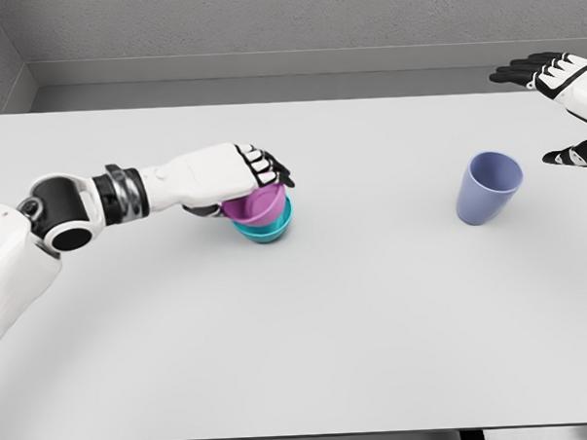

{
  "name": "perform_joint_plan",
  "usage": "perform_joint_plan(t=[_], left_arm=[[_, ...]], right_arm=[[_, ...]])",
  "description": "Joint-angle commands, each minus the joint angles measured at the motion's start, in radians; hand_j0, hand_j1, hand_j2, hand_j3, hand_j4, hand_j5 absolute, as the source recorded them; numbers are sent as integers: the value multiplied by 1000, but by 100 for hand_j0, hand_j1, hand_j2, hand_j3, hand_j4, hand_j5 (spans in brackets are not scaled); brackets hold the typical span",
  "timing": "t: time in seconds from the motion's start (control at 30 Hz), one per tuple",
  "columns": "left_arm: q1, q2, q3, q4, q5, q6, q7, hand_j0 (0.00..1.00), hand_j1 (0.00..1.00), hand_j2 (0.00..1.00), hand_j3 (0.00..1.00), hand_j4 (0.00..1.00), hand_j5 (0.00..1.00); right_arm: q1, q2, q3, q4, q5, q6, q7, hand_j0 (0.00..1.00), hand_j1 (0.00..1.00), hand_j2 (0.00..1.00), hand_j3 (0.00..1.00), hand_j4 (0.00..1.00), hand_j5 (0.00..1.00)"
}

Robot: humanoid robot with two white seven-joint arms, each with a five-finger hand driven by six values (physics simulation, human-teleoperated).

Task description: Stacking bowl and cup with both arms

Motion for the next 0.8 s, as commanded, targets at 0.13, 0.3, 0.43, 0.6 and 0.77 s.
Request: perform_joint_plan(t=[0.13, 0.3, 0.43, 0.6, 0.77], left_arm=[[0, -3, -6, 9, -8, 2, 2, 69, 69, 69, 69, 69, 69], [-3, -3, -6, 20, -6, 2, 2, 70, 70, 70, 70, 70, 70], [-8, -3, -3, 22, -6, 2, 2, 73, 73, 73, 73, 73, 73], [-8, -3, -5, 35, -3, 2, 2, 97, 97, 97, 97, 97, 97], [-6, -3, -6, 34, -2, 2, 2, 100, 100, 100, 100, 100, 100]], right_arm=[[2, -1, 0, 0, -5, 1, -1, 100, 100, 100, 100, 100, 100], [0, -1, 0, 0, -5, 1, -1, 100, 100, 100, 100, 100, 100], [0, -1, 0, 0, -5, 1, -1, 100, 100, 100, 100, 100, 100], [0, -1, 0, 0, -5, 1, -1, 100, 100, 100, 100, 100, 100], [0, -1, 0, 0, -5, 1, -1, 100, 100, 100, 100, 100, 100]])
